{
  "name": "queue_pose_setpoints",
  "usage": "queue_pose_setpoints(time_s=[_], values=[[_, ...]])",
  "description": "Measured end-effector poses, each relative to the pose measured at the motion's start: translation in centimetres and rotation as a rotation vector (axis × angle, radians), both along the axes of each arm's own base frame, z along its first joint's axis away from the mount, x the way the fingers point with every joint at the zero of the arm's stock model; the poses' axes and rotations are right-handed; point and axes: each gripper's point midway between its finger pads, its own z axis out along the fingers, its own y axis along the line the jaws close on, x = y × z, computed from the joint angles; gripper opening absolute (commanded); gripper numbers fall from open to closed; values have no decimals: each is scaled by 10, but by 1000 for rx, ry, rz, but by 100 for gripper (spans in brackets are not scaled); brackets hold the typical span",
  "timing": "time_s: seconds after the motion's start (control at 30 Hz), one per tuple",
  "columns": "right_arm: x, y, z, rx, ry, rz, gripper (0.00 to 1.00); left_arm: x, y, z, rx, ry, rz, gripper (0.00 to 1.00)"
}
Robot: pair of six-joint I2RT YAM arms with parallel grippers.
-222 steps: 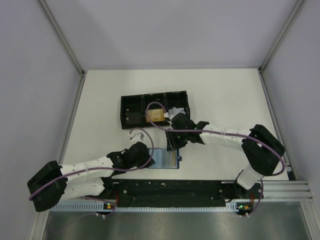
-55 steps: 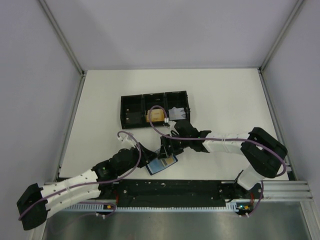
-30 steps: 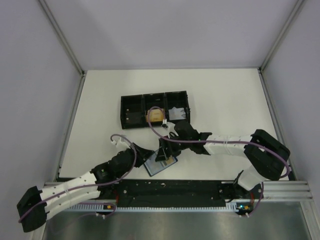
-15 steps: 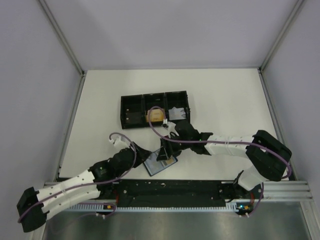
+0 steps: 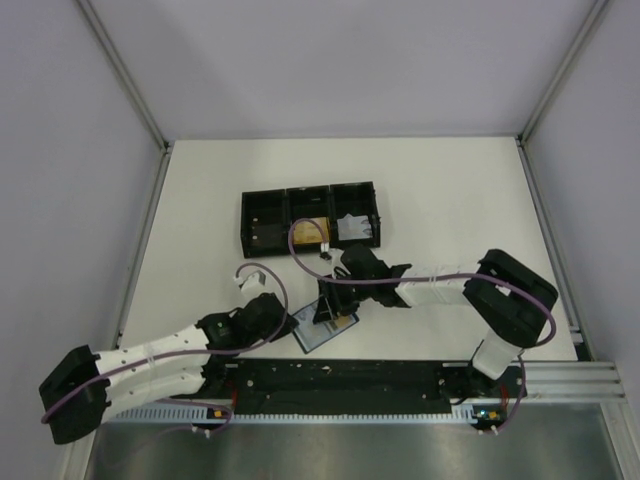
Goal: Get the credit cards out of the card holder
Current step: Remove the credit card from the card holder.
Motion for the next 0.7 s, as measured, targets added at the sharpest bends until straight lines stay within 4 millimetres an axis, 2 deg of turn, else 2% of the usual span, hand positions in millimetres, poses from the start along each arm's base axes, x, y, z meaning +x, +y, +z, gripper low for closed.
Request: queue_pose_setpoints(time_s=[0.13, 0.3, 0.6, 0.7], values=[[0, 0, -9, -18, 23, -11, 45, 1, -5, -1, -2, 10, -2, 17], [0, -1, -13, -29, 32, -21, 37, 2, -7, -2, -9, 12, -1, 16], [5, -5, -21, -2, 87, -44, 10, 4, -7, -4, -1, 14, 2, 13], [7, -7, -23, 22, 113, -53, 0, 7, -9, -5, -1, 5, 9, 8]])
